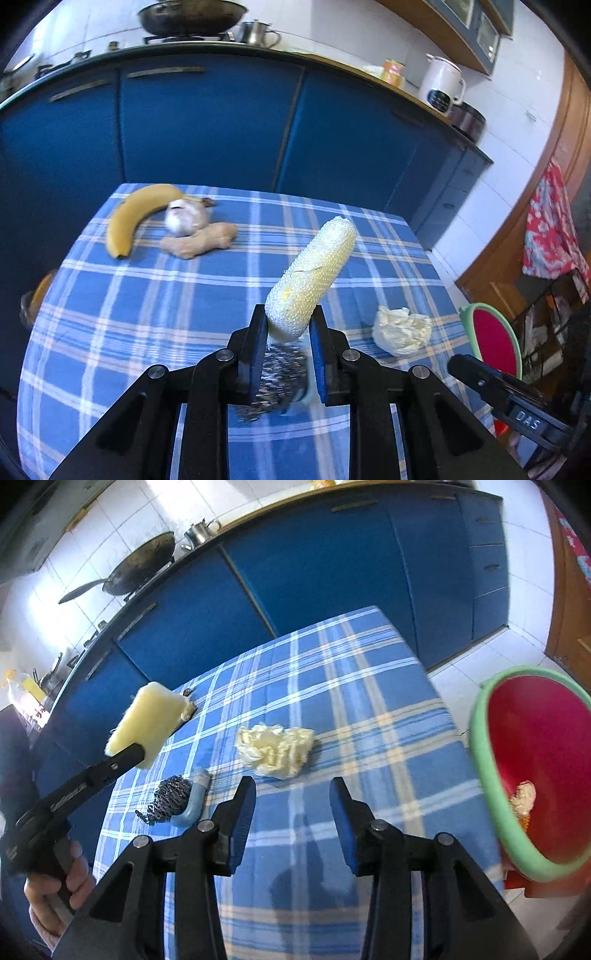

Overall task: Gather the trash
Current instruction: 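Grasp the white corn-shaped foam roll with the left tool and lift it, then grasp the crumpled paper with the right tool while left tool holds the roll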

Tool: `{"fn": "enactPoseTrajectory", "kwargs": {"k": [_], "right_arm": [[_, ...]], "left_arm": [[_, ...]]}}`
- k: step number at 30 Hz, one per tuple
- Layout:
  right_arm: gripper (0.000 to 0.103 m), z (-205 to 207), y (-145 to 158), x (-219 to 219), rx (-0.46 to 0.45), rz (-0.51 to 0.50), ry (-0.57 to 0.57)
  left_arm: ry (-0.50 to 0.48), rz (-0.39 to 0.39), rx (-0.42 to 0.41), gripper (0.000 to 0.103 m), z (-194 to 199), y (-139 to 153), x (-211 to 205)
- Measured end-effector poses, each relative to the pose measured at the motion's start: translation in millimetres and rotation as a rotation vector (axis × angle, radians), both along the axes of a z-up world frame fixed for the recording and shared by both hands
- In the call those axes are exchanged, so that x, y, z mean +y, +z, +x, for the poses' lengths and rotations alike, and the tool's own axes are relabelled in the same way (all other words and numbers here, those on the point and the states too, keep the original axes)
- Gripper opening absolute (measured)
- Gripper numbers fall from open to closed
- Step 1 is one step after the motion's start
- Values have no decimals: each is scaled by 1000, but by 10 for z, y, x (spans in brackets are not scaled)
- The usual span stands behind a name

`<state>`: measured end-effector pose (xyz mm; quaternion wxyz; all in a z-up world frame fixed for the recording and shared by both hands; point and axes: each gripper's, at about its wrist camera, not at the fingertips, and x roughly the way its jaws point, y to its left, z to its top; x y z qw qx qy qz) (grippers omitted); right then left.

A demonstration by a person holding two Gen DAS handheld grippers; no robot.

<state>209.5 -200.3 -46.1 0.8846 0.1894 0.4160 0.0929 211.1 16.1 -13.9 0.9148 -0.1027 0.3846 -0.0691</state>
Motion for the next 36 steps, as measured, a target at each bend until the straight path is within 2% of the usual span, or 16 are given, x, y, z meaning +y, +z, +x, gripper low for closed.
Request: {"fn": "enactPoseTrajectory", "kwargs": {"k": [7,18,19,22,24,26,36], "right_arm": [[55,285,-79,249,33,-36,19],[56,604,-227,439,78,-93,29],[55,616,-239,448,81,-93,32],[46,618,-246,465,77,-100,33],[35,610,-223,465,65,-102,37],[31,599,-204,458,62,-100,38],[29,331,-36,408,1,-76,27]], "left_arm": [[48,-28,2,23,-38,-57,254],[75,-62,26,23,-33,-176,425],[76,-63,28,23,-32,-185,427],[76,-64,31,23,-38,-196,428],[75,-63,33,23,-44,-199,422],[73,-64,36,23,-47,-202,404],[62,-55,36,23,-128,-158,322]]}}
